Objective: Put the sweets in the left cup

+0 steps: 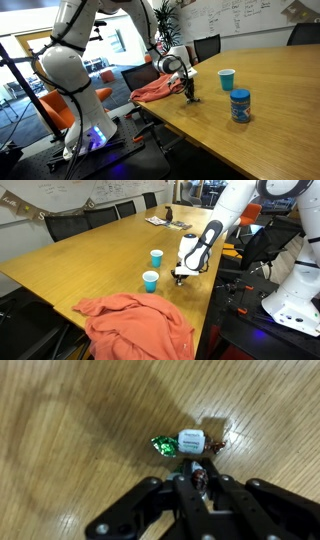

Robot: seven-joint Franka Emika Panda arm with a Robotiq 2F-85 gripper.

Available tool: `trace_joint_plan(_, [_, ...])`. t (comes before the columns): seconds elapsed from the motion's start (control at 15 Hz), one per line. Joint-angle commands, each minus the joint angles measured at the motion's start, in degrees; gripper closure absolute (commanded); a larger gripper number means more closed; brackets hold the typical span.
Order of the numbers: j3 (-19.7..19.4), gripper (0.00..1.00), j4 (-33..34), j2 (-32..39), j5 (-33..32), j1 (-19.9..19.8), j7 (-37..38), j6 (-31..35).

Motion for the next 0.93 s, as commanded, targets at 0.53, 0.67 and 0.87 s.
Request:
trace_joint_plan(0.53, [4.4,0.96,-3.4,-21.1,2.0,0.2,-2.6,-7.0])
trace_joint_plan(0.67, [8.1,0.96,-1.5,-23.2,4.0,-1.5,-4.2,-8.9])
trace_joint_plan(0.87, [12.4,0.96,2.6,-22.6,8.1,-2.3,-8.0,-10.6])
